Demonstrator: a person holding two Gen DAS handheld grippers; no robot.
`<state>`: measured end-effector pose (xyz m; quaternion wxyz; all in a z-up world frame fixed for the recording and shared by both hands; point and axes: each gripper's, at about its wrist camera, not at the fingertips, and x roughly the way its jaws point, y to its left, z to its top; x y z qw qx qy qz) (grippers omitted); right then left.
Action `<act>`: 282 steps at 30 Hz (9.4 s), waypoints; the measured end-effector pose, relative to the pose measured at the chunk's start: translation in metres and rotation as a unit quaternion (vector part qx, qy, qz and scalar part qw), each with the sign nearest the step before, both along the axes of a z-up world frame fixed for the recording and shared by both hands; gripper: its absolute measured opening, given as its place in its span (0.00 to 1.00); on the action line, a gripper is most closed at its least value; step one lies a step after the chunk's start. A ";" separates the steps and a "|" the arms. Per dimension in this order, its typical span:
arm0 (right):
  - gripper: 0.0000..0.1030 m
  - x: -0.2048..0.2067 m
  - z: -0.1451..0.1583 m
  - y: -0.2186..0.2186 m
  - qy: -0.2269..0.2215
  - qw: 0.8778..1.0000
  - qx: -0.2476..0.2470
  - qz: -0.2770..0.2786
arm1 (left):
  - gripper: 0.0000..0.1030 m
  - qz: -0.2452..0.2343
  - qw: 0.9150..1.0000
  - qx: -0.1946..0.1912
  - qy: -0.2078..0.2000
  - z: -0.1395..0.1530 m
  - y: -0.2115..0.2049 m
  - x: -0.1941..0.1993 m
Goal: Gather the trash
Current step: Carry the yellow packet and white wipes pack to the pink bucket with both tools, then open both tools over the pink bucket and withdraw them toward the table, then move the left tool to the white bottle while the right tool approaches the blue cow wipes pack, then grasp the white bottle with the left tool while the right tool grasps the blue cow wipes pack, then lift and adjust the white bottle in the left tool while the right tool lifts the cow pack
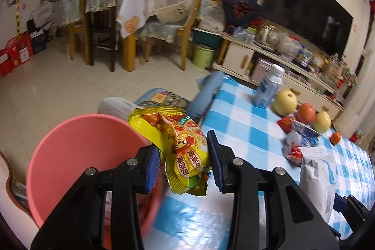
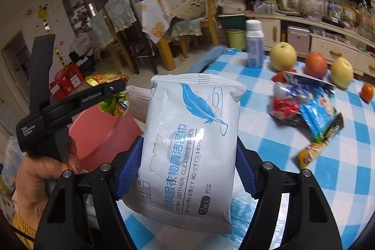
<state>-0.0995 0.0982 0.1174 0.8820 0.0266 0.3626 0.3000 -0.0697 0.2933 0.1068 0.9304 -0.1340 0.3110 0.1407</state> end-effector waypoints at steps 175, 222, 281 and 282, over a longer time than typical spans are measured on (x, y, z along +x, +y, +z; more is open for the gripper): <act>0.90 0.034 -0.075 -0.263 0.124 0.982 0.023 -0.143 | 0.54 -0.304 0.940 -0.044 0.145 -0.081 -0.276 0.134; 0.96 0.021 -0.103 -0.196 0.095 0.989 -0.110 -0.036 | 0.43 -0.232 0.954 -0.178 0.071 -0.080 -0.208 0.044; 0.93 0.028 -0.111 -0.110 0.027 0.974 -0.201 0.105 | 0.66 -0.193 0.965 -0.170 0.054 -0.067 -0.117 0.022; 0.86 0.028 -0.111 -0.111 0.033 0.974 -0.195 0.109 | 0.67 -0.195 0.966 -0.161 0.055 -0.066 -0.118 0.022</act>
